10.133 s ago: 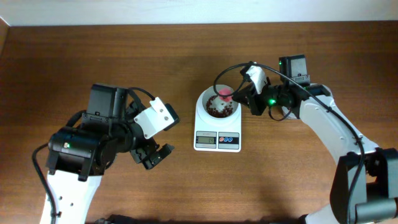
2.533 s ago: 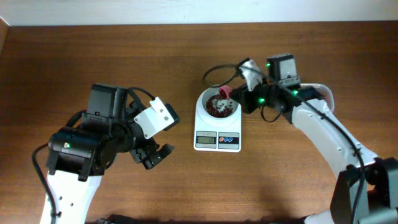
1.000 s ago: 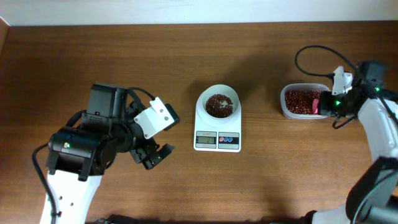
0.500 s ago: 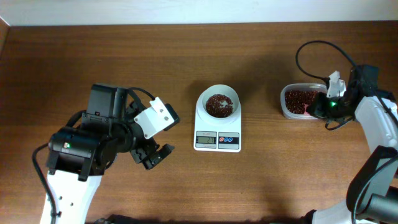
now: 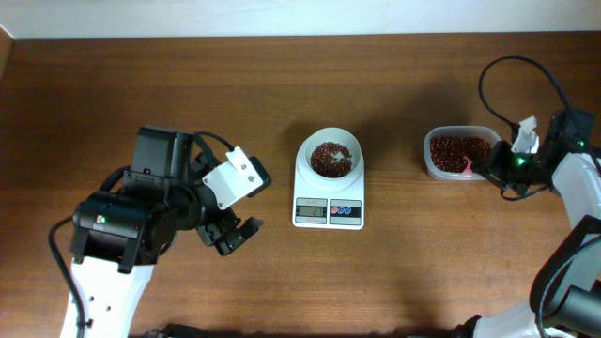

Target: Scoop and weigh 50g on scale

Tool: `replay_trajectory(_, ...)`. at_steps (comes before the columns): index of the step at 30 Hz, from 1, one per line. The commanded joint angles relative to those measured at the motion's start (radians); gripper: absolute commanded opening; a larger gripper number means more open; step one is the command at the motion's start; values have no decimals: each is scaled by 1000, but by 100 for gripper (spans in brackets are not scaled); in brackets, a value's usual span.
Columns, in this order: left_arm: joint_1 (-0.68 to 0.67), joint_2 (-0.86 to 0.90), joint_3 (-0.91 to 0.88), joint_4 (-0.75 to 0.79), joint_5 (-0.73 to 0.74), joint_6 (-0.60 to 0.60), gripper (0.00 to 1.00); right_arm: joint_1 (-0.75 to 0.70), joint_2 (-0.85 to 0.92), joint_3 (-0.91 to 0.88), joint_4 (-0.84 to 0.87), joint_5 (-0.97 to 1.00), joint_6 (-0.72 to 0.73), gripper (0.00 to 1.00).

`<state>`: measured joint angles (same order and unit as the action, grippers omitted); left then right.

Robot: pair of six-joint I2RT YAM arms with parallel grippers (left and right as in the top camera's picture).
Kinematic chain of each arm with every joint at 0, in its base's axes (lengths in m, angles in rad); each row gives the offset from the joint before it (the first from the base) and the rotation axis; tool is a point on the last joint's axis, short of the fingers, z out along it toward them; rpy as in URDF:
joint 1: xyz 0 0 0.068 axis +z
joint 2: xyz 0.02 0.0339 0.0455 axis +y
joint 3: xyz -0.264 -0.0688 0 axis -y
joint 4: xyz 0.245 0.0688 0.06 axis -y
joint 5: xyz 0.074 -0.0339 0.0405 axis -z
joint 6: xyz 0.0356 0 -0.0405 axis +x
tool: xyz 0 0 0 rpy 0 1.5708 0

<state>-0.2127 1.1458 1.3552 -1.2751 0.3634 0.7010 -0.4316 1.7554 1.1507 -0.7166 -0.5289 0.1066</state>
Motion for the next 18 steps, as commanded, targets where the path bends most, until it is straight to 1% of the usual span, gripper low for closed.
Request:
replay_trajectory(1,6,-4,-7,1,14,19,99,-29,19,-72,25,-41,7,4)
replay_trajectory(4,6,-4,-8,1,14,19,99,-43,19,-79,25,-56,8,4)
replay_trajectory(6,6,-4,-8,1,14,19,99,-62,19,-79,24,-118,7,4)
replay_trajectory(10,6,-4,-7,1,14,19,99,-113,19,-79,22,-176,6,4)
replay_trajectory(15,6,-4,-7,1,14,19,99,-227,18,-79,22,-369,-5,4)
replay_trajectory(18,6,-4,-7,1,14,19,99,-257,18,-79,23,-450,-5,4)
